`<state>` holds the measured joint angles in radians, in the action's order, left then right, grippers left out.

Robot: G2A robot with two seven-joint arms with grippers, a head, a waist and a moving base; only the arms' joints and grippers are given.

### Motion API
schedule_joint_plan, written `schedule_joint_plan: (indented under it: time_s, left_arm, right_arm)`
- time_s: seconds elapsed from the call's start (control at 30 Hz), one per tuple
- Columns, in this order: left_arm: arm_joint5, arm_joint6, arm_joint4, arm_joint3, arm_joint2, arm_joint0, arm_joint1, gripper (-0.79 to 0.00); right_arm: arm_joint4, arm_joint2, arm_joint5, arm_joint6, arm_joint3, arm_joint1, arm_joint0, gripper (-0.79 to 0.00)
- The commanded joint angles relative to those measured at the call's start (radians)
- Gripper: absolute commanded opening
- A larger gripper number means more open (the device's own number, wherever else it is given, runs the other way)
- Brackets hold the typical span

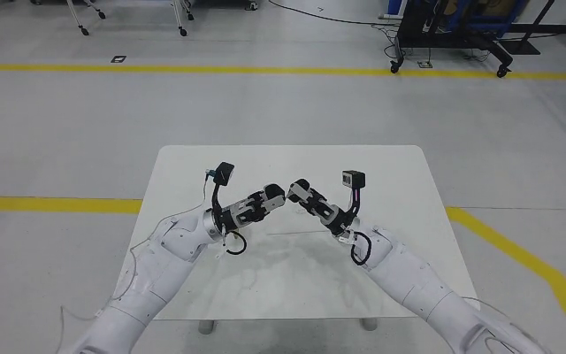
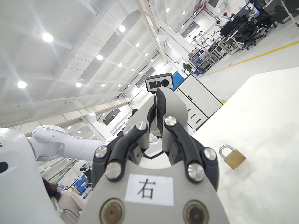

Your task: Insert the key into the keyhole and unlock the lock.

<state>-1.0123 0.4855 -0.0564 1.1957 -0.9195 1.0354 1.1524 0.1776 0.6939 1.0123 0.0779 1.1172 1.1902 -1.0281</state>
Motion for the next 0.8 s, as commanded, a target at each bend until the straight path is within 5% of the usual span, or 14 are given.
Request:
schedule_joint_plan:
  time_s: [0.0, 0.47, 0.77]
  left_arm:
    - [0.0, -0.001, 0.002, -0.008, 0.003, -0.003, 0.002, -0.576]
    - [0.027, 0.006, 0.046, -0.047, 0.017, -0.025, 0.013, -0.785]
    - [0.048, -0.017, 0.087, -0.034, 0.011, -0.017, 0.016, -0.785]
  right_arm:
    - [-0.005, 0.01, 0.0, 0.012, -0.007, 0.006, -0.002, -0.785]
    - [-0.084, 0.08, 0.0, 0.032, -0.034, 0.044, -0.028, -0.785]
    - [-0.107, 0.112, 0.0, 0.052, -0.042, 0.06, -0.043, -0.785]
